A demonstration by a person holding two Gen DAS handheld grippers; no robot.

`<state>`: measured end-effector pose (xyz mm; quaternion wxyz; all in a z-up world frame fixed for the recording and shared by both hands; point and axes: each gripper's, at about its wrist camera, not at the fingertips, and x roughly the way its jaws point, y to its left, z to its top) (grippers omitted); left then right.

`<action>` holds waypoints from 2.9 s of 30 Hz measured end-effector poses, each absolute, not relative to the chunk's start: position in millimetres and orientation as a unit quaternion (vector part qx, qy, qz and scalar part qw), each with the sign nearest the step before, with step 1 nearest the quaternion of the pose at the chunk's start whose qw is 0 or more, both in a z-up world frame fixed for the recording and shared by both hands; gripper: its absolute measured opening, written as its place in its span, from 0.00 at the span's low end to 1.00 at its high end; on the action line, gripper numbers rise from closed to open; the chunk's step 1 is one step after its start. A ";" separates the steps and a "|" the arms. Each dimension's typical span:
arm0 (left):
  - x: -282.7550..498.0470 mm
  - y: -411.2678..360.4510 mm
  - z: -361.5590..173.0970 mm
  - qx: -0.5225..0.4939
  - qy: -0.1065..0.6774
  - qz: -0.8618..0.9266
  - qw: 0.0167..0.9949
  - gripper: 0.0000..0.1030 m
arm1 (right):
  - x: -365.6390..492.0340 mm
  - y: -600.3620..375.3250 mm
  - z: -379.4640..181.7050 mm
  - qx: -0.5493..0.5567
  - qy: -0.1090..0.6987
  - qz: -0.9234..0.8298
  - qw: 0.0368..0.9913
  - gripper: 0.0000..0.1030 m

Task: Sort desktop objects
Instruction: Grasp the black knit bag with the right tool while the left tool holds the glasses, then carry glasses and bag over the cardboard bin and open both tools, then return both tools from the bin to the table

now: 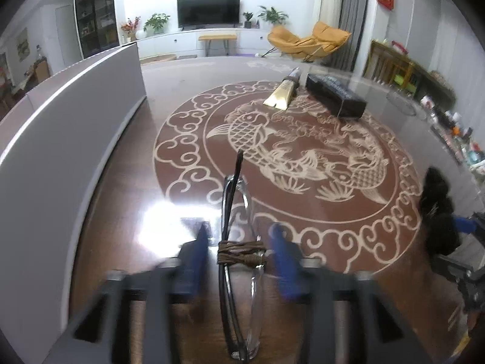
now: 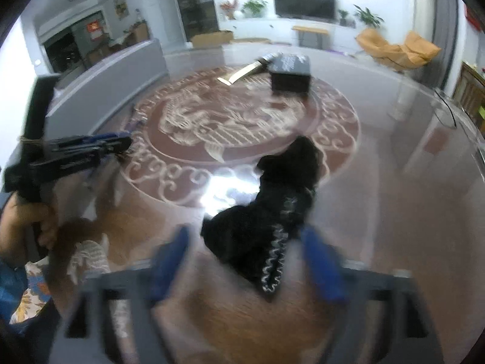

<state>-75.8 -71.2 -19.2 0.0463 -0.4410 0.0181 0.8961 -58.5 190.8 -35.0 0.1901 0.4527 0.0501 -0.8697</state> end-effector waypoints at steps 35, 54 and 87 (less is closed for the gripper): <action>-91.0 -64.8 -25.8 -0.494 0.038 0.866 0.066 0.95 | -101.1 201.8 -41.1 0.491 0.020 -0.858 0.149 0.96; 30.2 -179.7 125.5 -0.308 -0.125 0.940 0.076 0.28 | -64.7 81.8 82.7 0.421 0.024 -0.861 0.285 0.38; 68.5 -381.6 121.4 -0.351 -0.114 0.898 -0.238 0.99 | -38.1 -108.6 98.2 0.329 0.086 -0.865 0.370 1.00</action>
